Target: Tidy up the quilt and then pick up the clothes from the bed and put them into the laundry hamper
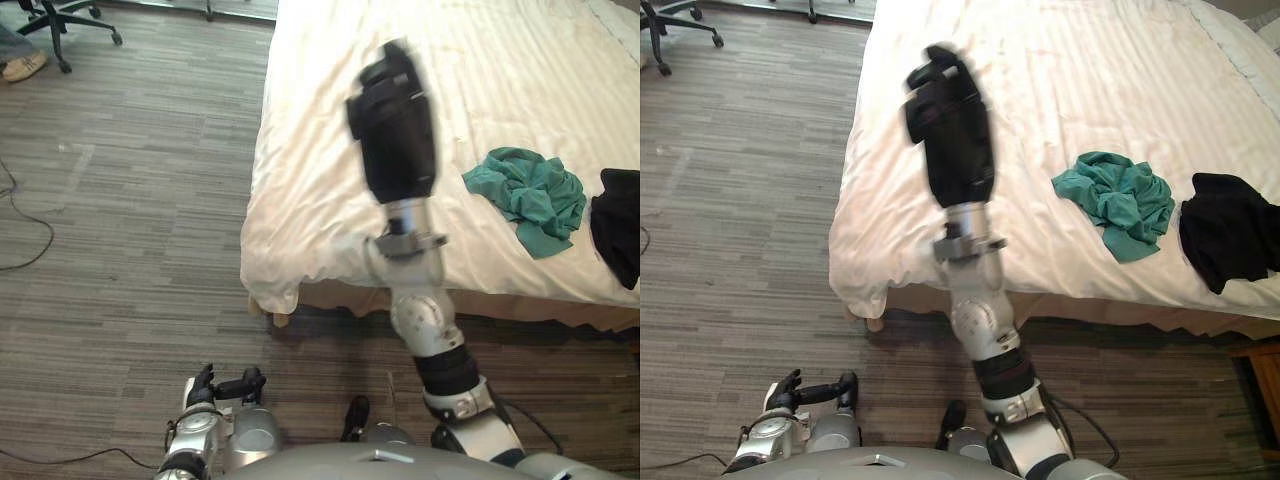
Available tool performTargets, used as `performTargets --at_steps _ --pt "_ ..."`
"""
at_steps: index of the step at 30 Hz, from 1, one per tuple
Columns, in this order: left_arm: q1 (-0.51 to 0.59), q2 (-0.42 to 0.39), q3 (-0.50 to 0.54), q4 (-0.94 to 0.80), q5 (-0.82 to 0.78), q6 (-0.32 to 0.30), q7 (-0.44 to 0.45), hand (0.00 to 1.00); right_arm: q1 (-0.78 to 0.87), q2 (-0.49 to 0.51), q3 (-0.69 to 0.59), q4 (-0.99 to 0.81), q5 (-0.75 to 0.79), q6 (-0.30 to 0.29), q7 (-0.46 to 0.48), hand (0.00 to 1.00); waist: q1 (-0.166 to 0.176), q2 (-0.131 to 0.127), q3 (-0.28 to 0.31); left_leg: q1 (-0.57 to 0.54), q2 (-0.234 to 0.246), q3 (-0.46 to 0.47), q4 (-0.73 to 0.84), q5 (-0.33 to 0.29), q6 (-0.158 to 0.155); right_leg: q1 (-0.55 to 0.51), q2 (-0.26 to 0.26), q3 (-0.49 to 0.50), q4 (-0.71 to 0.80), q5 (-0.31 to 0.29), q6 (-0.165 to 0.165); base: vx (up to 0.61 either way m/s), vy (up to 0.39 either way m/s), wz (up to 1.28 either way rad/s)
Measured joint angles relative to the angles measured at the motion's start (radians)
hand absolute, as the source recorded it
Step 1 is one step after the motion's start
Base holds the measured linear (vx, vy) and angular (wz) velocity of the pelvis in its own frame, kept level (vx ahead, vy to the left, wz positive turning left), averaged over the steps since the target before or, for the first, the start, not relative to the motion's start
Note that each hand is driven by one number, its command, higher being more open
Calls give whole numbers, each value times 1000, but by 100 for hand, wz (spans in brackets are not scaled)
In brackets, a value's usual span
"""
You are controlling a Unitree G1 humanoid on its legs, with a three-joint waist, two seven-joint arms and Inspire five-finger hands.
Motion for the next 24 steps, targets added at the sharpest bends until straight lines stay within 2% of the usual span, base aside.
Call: performTargets --at_steps 4,6,7,8,12,15,19,22,24 --pt "-26 -24 -2 -6 0 -1 -18 100 -31 -67 -8 186 -15 46 -67 0 3 31 30 -58 6 16 3 9 5 -73 6 22 8 18 -8 -49 5 -15" --pt "-48 -40 -1 -14 -2 -5 -25 100 -98 -105 -18 310 -24 86 -103 0 6 76 89 -87 5 21 1 23 10 -112 4 35 20 28 -10 -82 13 -8" --pt "-49 -41 0 -24 -2 -9 -25 100 -123 -115 -21 339 -32 96 -112 0 6 87 108 -90 5 23 0 27 11 -119 4 37 22 31 -11 -122 19 -15" --pt "-47 -43 0 -37 -2 -21 -26 100 -163 -154 -38 399 -81 115 -126 0 8 111 132 -118 6 27 -1 33 13 -150 6 44 21 41 -12 -94 10 -13" --pt "-45 -42 2 -46 -1 -22 -26 100 -208 -252 -153 538 -159 130 -144 0 21 142 178 -135 4 42 -6 41 16 -179 5 59 21 51 -12 -12 11 -11" --pt "-44 -40 2 -48 -1 -23 -29 100 -172 -289 -231 551 -187 118 -139 0 6 143 189 -134 -2 43 -6 41 16 -178 -1 59 21 51 -12 11 8 2" --pt "-47 -69 3 -90 -1 -23 -39 100 -1 -213 -386 466 -218 89 -131 0 2 137 189 -111 -7 53 -6 34 18 -152 -10 56 20 48 -10 14 24 5" --pt "-48 -97 36 -105 -1 -17 -42 100 172 -137 -481 433 -216 94 -132 0 1 106 179 -71 -5 92 -6 6 18 -134 -17 74 24 36 -1 7 20 -27" --pt "-45 -106 68 -105 0 -12 -47 100 333 -91 -558 436 -215 132 -153 0 -5 83 162 -42 -3 135 -6 -20 19 -136 -18 108 40 20 1 67 20 -50"
